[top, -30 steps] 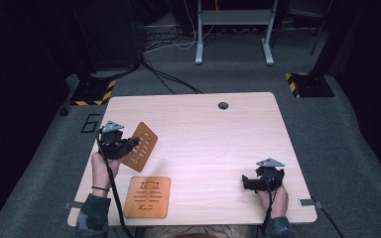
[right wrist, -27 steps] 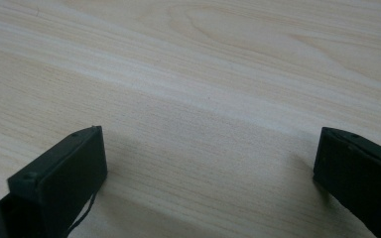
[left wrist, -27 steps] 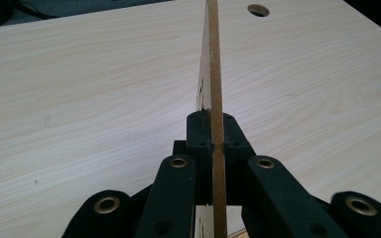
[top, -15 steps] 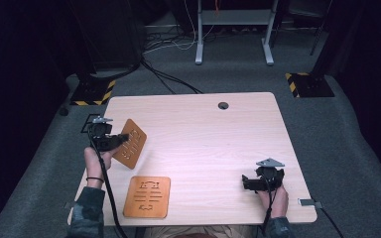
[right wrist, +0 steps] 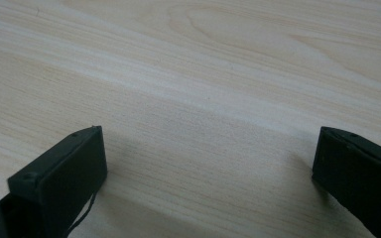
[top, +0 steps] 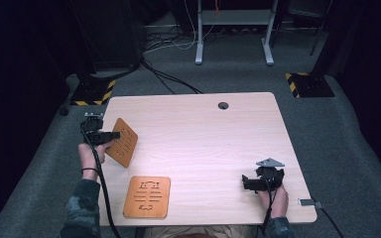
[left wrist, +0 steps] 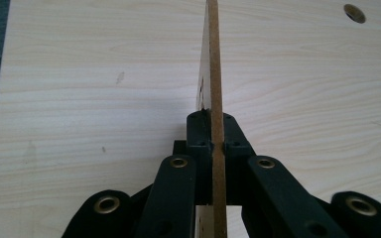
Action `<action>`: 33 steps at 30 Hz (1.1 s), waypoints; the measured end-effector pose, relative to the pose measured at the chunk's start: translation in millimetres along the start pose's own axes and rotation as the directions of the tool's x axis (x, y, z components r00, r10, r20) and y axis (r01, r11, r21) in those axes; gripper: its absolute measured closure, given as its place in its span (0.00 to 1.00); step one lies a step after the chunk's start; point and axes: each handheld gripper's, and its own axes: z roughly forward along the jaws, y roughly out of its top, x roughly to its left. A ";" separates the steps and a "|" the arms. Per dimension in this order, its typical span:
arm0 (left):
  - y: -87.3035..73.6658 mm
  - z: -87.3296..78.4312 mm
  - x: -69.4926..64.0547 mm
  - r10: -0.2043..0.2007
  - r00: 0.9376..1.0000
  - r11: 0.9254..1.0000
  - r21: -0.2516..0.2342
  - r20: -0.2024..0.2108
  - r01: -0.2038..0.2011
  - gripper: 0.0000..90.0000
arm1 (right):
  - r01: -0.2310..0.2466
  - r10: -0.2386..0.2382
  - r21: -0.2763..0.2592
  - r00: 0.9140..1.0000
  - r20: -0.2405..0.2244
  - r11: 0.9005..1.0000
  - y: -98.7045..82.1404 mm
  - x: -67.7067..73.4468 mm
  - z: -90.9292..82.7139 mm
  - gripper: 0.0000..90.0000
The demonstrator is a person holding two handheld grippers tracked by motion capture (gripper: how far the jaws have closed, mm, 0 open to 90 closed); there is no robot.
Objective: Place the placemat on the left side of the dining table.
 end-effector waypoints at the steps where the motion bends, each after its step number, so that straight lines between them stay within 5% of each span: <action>1: 0.0 0.0 0.0 0.000 1.000 1.000 0.000 0.000 0.000 0.96 | 0.000 0.000 0.000 1.000 0.000 1.000 0.0 0.0 0.0 0.00; 9: 3.9 9.3 12.9 -0.049 0.998 0.999 0.008 -0.034 0.049 0.95 | 0.000 0.000 0.000 1.000 0.000 1.000 0.0 0.0 0.0 0.00; 17: 10.4 12.2 15.2 0.009 0.990 0.999 0.034 -0.138 -0.004 0.92 | 0.000 0.000 0.000 1.000 0.000 1.000 0.0 0.0 0.0 0.00; 33: 5.8 19.5 32.7 0.002 0.985 0.999 0.037 -0.172 0.005 0.80 | 0.000 0.000 0.000 1.000 0.000 1.000 0.0 0.0 0.0 0.00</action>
